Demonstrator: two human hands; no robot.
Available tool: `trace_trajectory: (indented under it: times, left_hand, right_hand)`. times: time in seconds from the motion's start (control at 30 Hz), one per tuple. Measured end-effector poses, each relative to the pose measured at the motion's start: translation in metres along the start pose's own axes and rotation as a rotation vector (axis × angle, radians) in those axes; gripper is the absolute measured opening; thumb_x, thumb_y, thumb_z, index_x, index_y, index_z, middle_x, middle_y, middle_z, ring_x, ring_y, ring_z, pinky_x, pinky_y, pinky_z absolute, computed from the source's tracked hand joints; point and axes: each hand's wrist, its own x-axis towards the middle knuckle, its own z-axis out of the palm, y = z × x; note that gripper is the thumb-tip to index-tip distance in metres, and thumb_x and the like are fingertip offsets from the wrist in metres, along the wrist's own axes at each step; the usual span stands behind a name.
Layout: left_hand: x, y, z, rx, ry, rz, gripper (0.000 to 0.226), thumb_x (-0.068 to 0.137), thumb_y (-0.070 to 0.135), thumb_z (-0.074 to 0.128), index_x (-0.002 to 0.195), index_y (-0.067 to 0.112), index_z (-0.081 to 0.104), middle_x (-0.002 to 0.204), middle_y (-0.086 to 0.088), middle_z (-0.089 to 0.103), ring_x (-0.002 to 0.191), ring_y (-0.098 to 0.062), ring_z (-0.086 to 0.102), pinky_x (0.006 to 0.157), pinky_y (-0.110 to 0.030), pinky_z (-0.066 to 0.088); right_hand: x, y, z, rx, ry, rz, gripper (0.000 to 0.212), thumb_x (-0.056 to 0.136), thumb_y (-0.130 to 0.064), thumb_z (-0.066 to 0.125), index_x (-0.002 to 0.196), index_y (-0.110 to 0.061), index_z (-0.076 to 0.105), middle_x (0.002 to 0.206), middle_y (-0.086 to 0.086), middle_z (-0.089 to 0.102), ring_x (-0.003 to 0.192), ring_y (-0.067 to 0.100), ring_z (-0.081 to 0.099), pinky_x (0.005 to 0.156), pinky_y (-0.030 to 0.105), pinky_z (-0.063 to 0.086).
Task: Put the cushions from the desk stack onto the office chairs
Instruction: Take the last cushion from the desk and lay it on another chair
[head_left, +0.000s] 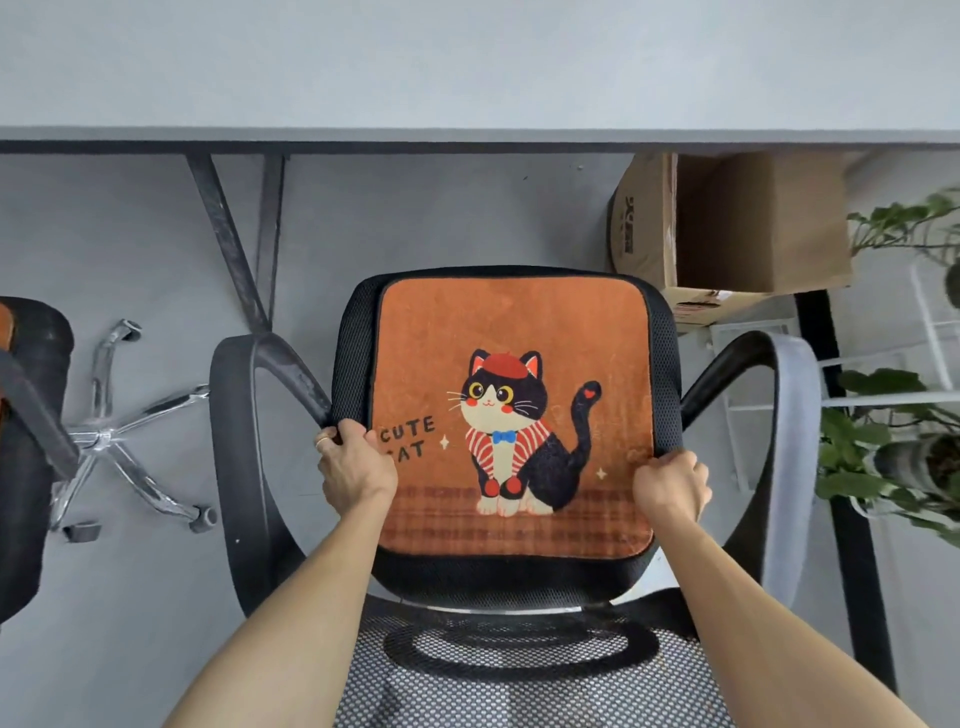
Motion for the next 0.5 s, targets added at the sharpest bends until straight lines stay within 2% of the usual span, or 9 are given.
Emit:
trace_trajectory:
  times: [0.13, 0.37, 0.43, 0.5]
  left_hand:
    - [0.0016, 0.0046, 0.0006, 0.012, 0.022, -0.019, 0.016, 0.105, 0.032, 0.041, 0.109, 0.018, 0.047, 0.138, -0.011, 0.036, 0.105, -0.040, 0.053, 0.085, -0.055, 0.047]
    - [0.0076, 0.0056, 0.0051, 0.094, 0.004, -0.032, 0.023, 0.104, 0.031, 0.042, 0.117, 0.013, 0.046, 0.144, -0.012, 0.029, 0.110, -0.040, 0.050, 0.088, -0.054, 0.044]
    - [0.0055, 0.0059, 0.0041, 0.104, 0.011, -0.015, 0.023, 0.104, 0.030, 0.043, 0.119, 0.013, 0.044, 0.144, -0.014, 0.030, 0.108, -0.041, 0.051, 0.087, -0.053, 0.044]
    - [0.0041, 0.0041, 0.0030, 0.169, 0.034, 0.075, 0.028, 0.102, 0.022, 0.046, 0.128, 0.018, 0.037, 0.145, -0.017, 0.030, 0.101, -0.043, 0.056, 0.083, -0.050, 0.044]
  right_hand:
    - [0.0002, -0.0026, 0.0025, 0.023, 0.017, 0.017, 0.039, 0.098, -0.016, 0.046, 0.132, 0.003, 0.044, 0.139, 0.024, 0.043, 0.128, 0.048, 0.038, 0.109, 0.051, 0.032]
    - [0.0013, -0.0039, 0.0056, 0.010, 0.042, 0.014, 0.034, 0.099, -0.015, 0.045, 0.129, 0.000, 0.045, 0.139, 0.022, 0.042, 0.128, 0.046, 0.037, 0.106, 0.053, 0.034]
    - [-0.0004, -0.0029, 0.0047, -0.015, 0.044, -0.018, 0.029, 0.099, -0.015, 0.044, 0.127, -0.006, 0.045, 0.136, 0.021, 0.043, 0.127, 0.045, 0.037, 0.103, 0.053, 0.037]
    - [-0.0045, -0.0028, 0.0036, -0.035, 0.047, -0.120, 0.030, 0.099, -0.011, 0.043, 0.128, -0.017, 0.044, 0.132, 0.018, 0.042, 0.122, 0.042, 0.039, 0.092, 0.052, 0.042]
